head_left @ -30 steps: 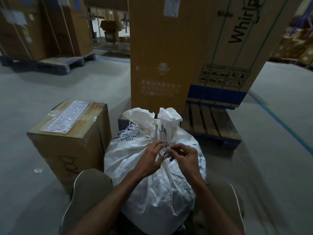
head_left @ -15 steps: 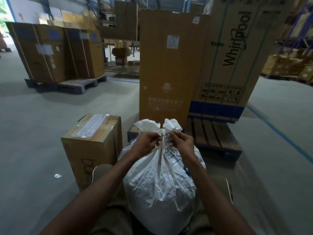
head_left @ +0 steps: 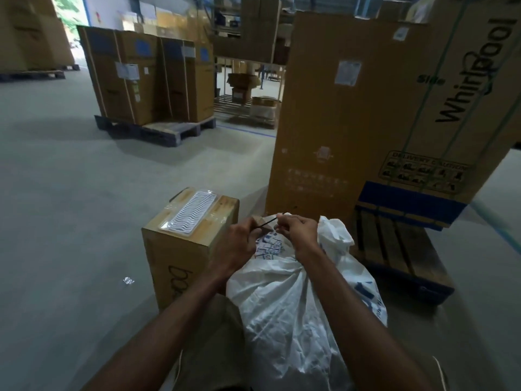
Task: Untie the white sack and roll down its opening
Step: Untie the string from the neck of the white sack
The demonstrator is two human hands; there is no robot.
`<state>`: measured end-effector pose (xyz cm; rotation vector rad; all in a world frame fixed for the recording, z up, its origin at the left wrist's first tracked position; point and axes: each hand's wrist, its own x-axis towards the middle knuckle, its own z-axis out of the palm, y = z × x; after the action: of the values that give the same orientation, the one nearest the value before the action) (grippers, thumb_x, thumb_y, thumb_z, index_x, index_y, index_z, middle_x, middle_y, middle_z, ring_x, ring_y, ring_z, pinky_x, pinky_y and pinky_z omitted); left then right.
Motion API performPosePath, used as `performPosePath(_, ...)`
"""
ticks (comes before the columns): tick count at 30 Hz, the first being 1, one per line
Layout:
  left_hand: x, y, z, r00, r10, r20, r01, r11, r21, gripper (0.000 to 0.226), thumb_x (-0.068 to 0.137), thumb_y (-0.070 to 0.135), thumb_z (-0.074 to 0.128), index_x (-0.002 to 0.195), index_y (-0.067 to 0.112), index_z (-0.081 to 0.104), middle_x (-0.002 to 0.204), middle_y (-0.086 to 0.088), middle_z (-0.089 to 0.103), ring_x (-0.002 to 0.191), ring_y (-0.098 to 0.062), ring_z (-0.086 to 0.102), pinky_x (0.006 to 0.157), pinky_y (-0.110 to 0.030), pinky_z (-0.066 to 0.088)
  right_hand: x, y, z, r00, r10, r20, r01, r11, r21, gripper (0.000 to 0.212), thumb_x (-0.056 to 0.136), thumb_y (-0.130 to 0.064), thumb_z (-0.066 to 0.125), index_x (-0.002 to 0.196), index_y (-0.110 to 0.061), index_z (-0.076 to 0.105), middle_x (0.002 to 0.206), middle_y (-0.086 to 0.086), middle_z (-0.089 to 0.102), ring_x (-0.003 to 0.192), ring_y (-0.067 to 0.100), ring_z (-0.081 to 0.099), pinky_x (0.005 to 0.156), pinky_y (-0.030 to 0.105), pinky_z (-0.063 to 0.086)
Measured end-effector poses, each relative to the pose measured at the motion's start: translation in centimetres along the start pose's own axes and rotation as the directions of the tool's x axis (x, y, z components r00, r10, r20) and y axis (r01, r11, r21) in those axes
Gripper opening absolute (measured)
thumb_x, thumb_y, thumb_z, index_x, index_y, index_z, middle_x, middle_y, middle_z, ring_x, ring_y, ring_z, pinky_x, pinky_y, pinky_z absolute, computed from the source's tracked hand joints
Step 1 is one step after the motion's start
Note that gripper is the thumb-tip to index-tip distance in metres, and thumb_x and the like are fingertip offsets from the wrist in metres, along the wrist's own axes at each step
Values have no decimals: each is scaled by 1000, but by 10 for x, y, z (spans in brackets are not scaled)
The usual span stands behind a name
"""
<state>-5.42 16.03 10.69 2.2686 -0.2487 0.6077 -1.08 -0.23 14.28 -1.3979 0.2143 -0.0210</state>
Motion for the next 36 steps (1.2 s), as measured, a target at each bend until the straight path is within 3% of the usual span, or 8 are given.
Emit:
performPosePath(4, 19, -38, -15, 993, -104, -52, 106, 993, 42, 12, 92, 18, 69, 103, 16, 75, 93, 0, 64, 83, -15, 64, 70, -15, 44, 35, 12, 47, 998, 64, 26, -62, 995, -83, 15, 83, -4, 79, 87, 10, 75, 91, 28, 74, 68, 24, 72, 64, 27, 59)
performPosePath(10, 45, -111, -21, 961, -245, -132, 259, 960, 104, 14, 91, 28, 71, 100, 19, 77, 89, 1, 58, 77, -9, 56, 64, -13, 37, 91, 33, 118, 977, 183, 107, -158, 965, -210, 10, 88, -4, 73, 93, 5, 71, 85, 16, 75, 62, 15, 71, 60, 23, 57)
performPosePath(14, 64, -161, -21, 948, -297, -116, 312, 938, 151, 9, 90, 23, 73, 97, 18, 73, 94, 1, 66, 83, -11, 62, 71, -22, 50, 134, 56, 167, 957, 237, 170, -184, 942, -280, 9, 87, 5, 69, 91, 12, 69, 88, 23, 71, 58, 21, 63, 49, 24, 48)
performPosePath(18, 83, -202, -22, 931, -349, -109, 365, 909, 200, 9, 88, 21, 72, 95, 16, 75, 96, 0, 71, 85, -11, 65, 78, -32, 59, 173, 80, 214, 949, 240, 204, -168, 934, -316, 19, 79, 15, 68, 66, 4, 60, 69, 18, 61, 57, 27, 60, 47, 27, 44)
performPosePath(24, 111, -244, -18, 894, -418, -159, 446, 858, 253, 14, 88, 19, 71, 98, 14, 80, 93, 1, 77, 79, -9, 69, 75, -30, 62, 214, 109, 254, 942, 263, 209, -166, 905, -391, 9, 82, 8, 71, 76, 3, 68, 67, 15, 64, 46, 17, 60, 47, 23, 45)
performPosePath(27, 116, -255, -20, 885, -430, -178, 466, 830, 307, 15, 87, 17, 70, 98, 14, 80, 94, -1, 77, 80, -11, 70, 75, -35, 63, 216, 116, 260, 952, 236, 196, -137, 899, -417, 5, 81, 4, 75, 84, 4, 71, 75, 16, 71, 53, 18, 68, 48, 24, 52)
performPosePath(32, 118, -262, -25, 888, -432, -158, 460, 810, 364, 19, 87, 18, 73, 103, 10, 80, 97, -5, 77, 81, -13, 71, 75, -30, 62, 212, 127, 260, 956, 196, 220, -81, 893, -443, 7, 78, 3, 77, 77, -2, 71, 75, 15, 75, 64, 26, 76, 67, 51, 64)
performPosePath(36, 115, -253, -26, 885, -430, -179, 466, 824, 323, 30, 89, 21, 74, 115, 7, 76, 108, -10, 75, 93, -18, 70, 80, -29, 60, 201, 123, 250, 948, 187, 257, -50, 887, -459, 7, 85, 1, 72, 83, -5, 70, 85, 14, 75, 69, 24, 75, 66, 38, 64)
